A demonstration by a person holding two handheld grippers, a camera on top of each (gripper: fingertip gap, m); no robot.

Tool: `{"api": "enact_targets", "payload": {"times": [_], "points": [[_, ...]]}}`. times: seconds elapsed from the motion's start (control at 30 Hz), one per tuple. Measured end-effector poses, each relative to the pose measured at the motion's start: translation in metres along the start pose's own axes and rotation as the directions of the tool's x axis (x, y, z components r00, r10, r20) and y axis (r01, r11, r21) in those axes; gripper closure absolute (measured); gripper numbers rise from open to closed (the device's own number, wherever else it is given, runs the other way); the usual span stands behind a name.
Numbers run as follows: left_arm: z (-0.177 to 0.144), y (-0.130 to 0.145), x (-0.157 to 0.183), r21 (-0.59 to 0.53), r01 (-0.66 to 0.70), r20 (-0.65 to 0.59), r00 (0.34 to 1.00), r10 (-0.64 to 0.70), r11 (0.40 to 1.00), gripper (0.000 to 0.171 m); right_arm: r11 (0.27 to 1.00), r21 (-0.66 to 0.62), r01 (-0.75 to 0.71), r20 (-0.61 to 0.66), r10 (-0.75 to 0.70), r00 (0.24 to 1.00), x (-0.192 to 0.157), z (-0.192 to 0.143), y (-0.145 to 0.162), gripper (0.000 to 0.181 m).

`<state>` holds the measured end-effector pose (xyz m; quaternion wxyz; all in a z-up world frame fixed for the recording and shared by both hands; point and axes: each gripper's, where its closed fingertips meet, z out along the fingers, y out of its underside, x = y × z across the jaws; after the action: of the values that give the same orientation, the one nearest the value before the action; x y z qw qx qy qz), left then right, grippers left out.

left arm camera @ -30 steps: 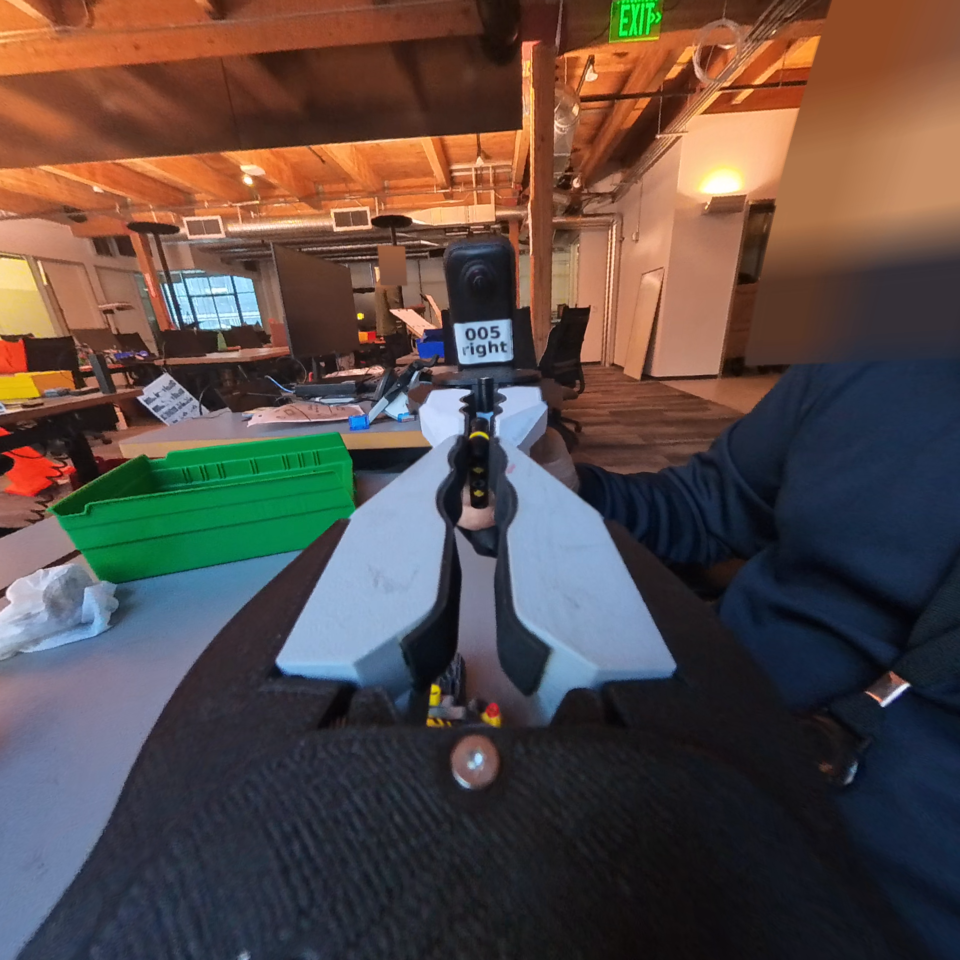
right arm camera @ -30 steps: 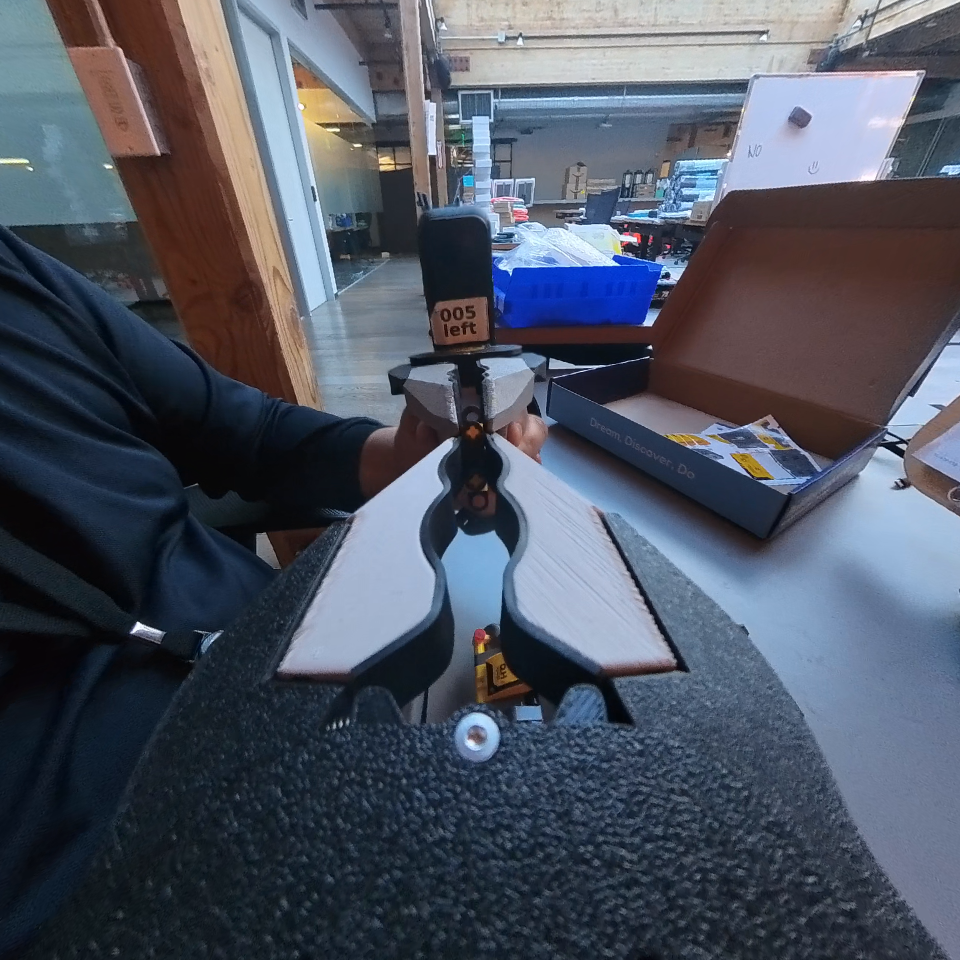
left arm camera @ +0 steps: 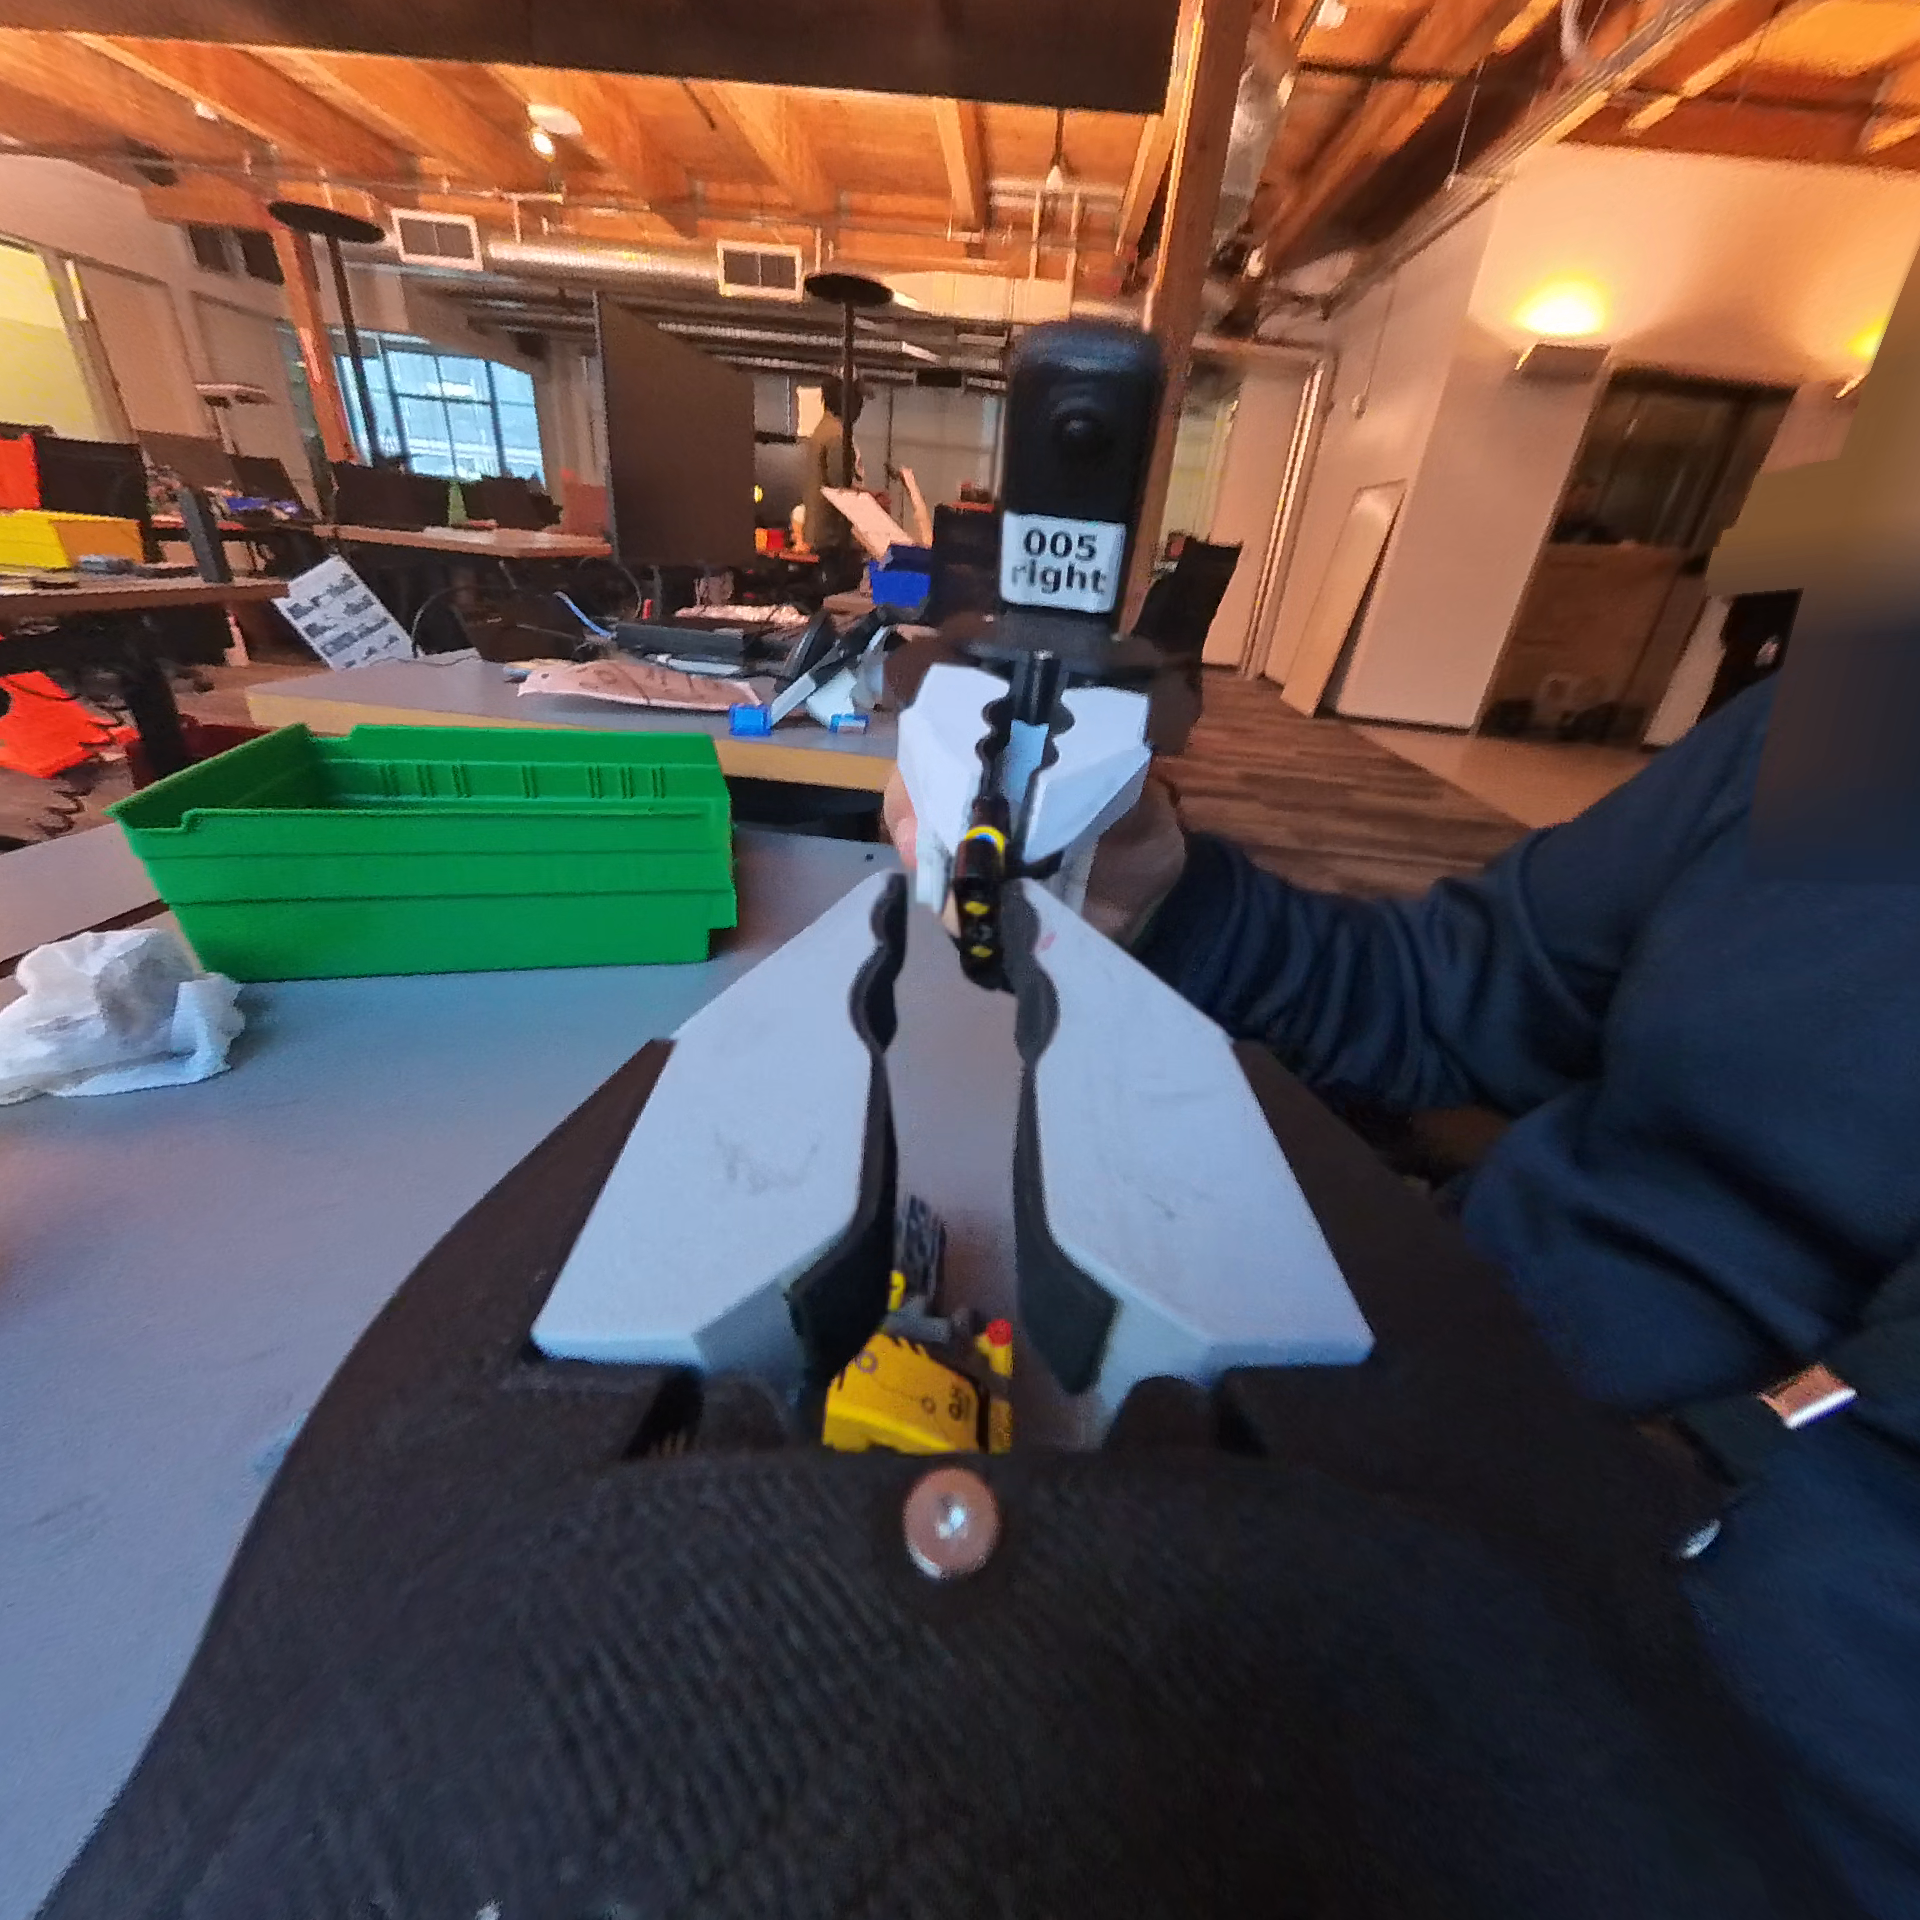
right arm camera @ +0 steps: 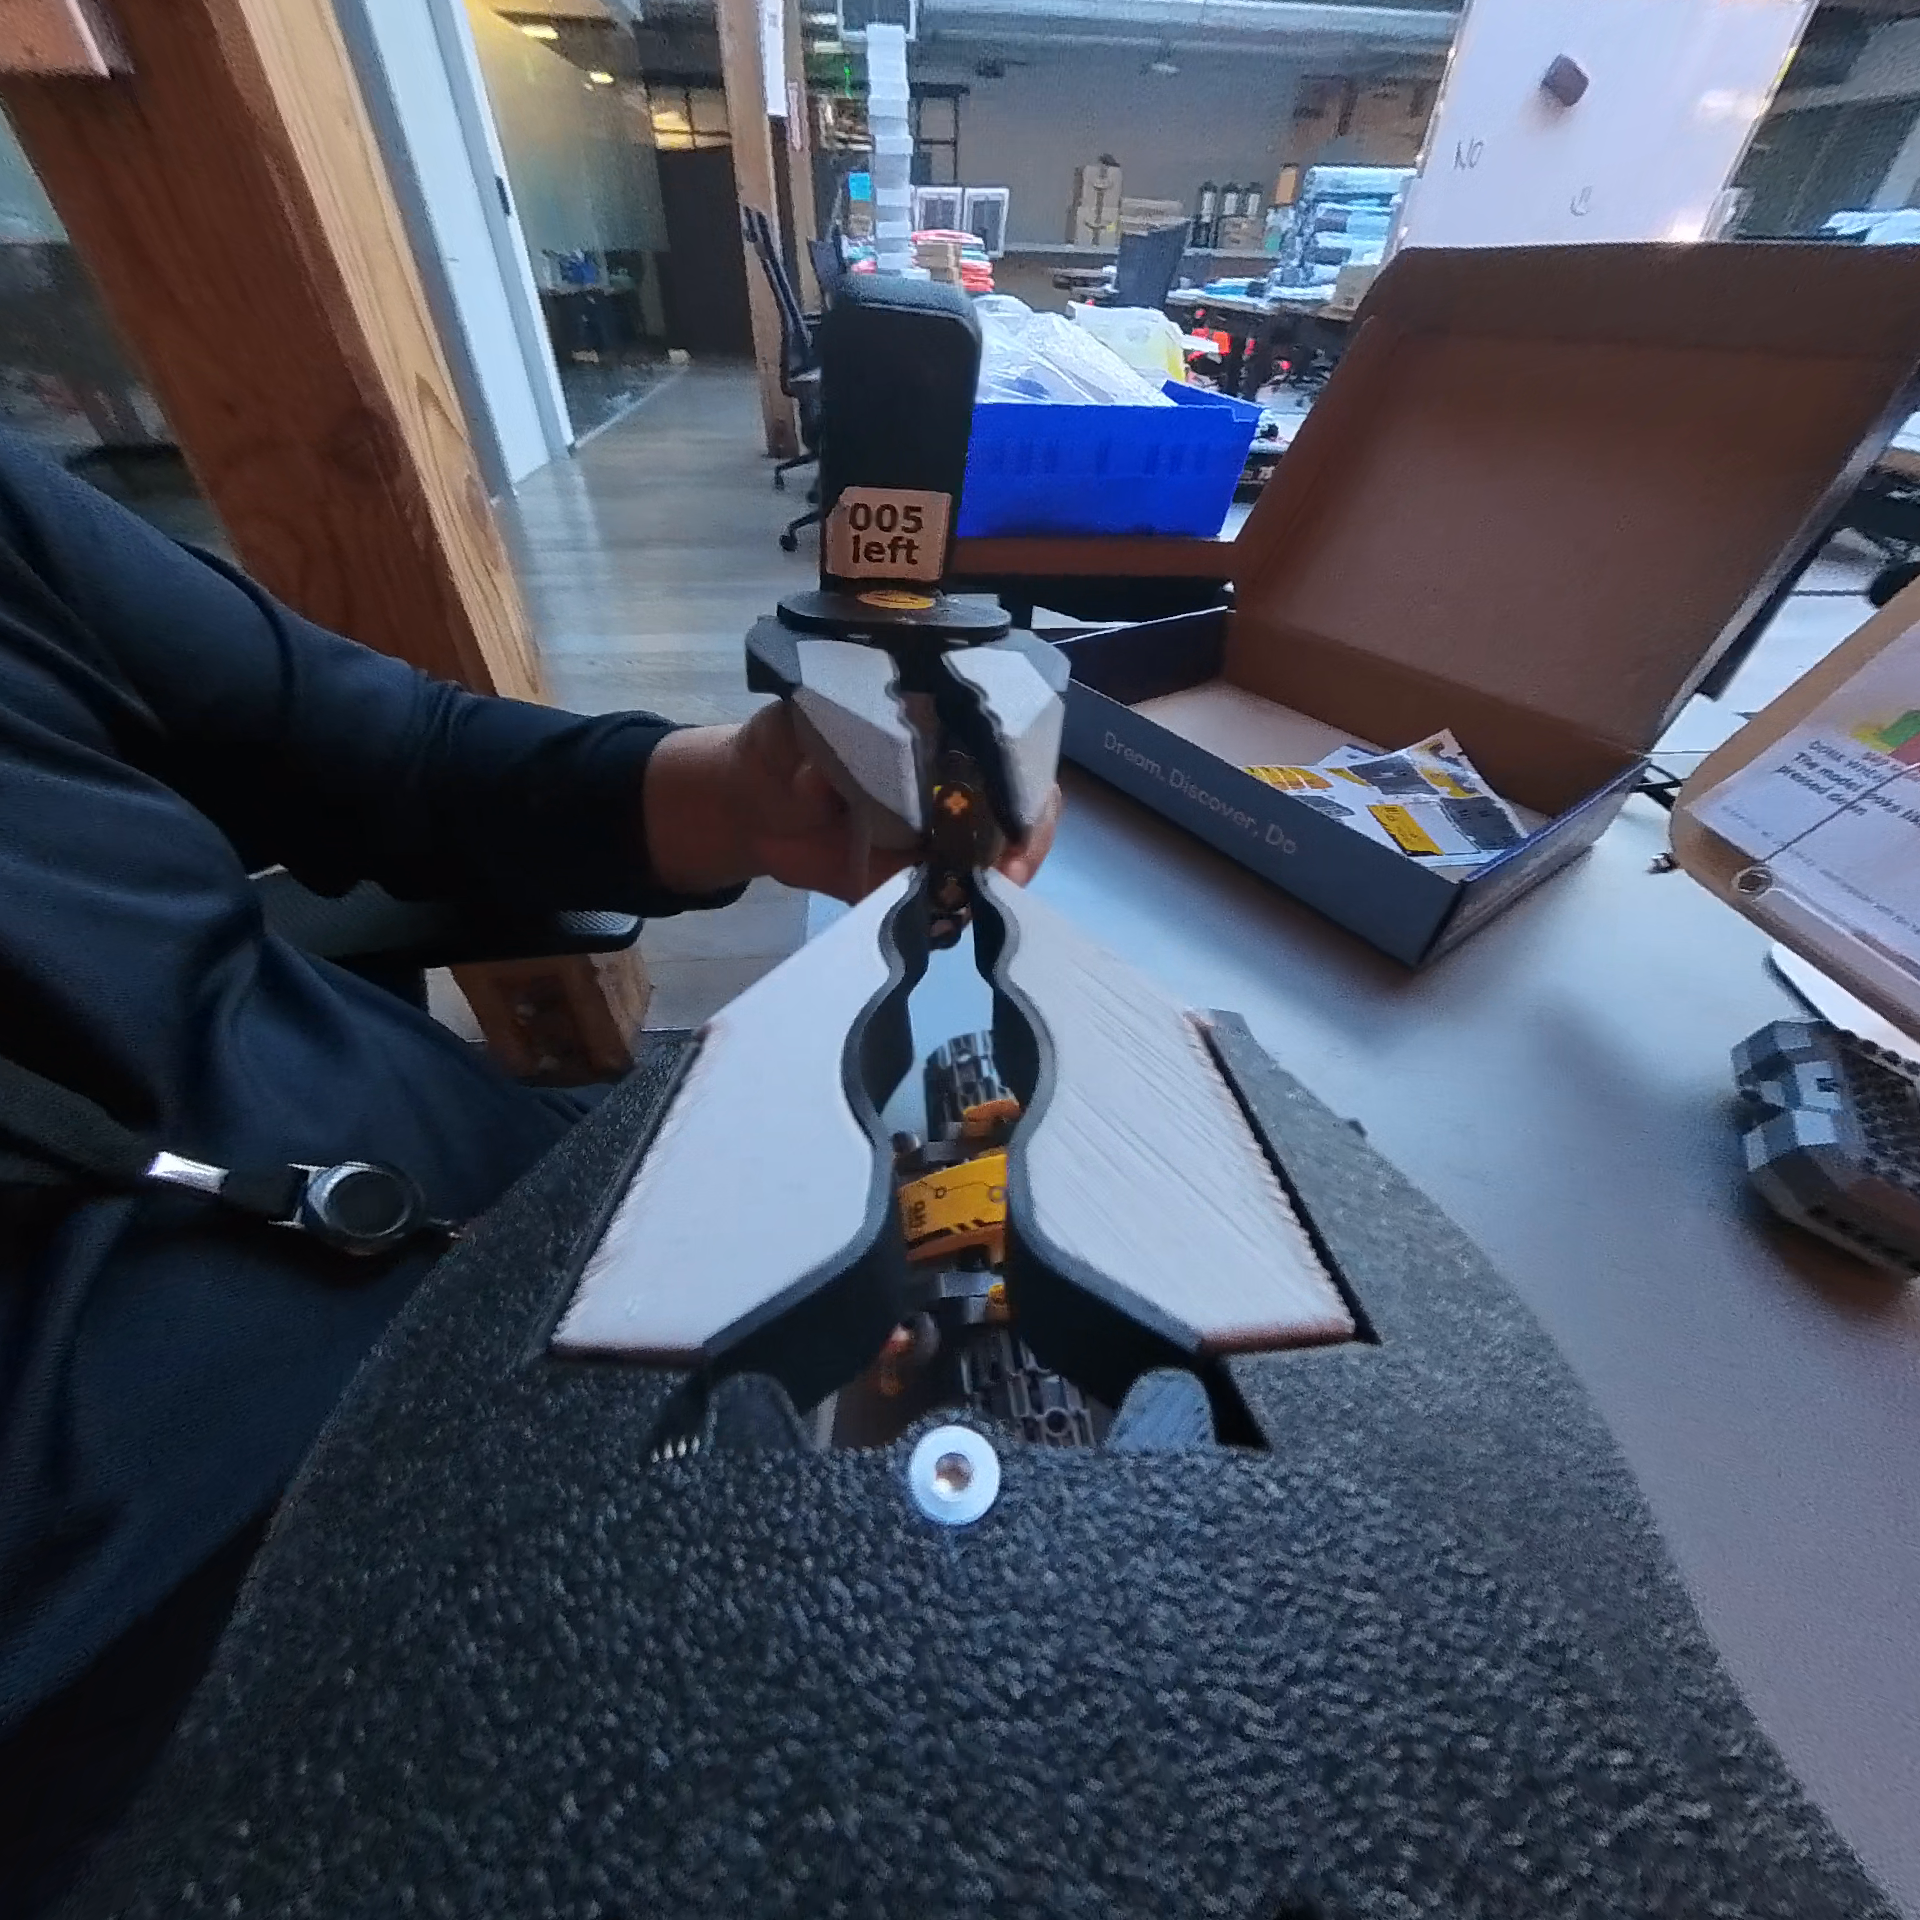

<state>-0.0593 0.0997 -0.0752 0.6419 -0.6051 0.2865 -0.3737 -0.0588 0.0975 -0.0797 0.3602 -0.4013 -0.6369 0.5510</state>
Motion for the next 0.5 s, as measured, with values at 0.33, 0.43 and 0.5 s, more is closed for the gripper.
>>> {"api": "enact_targets", "payload": {"times": [0.33,0.43,0.5], "points": [[0.004,0.009,0.008,-0.084,-0.042,-0.024,0.999,0.040,0.996,0.166,0.998,-0.037,-0.057,0.038,0.058,0.998,-0.002,0.004,0.007,0.176],[0.005,0.008,0.011,-0.078,-0.061,-0.029,0.998,0.059,0.995,0.167,0.998,-0.058,0.023,0.014,-0.022,1.000,-0.004,0.001,0.006,0.176],[0.004,0.007,0.009,-0.073,-0.073,-0.024,0.997,0.072,0.995,0.166,0.996,-0.069,0.059,-0.018,-0.061,0.998,-0.002,-0.004,0.003,0.178]]}}
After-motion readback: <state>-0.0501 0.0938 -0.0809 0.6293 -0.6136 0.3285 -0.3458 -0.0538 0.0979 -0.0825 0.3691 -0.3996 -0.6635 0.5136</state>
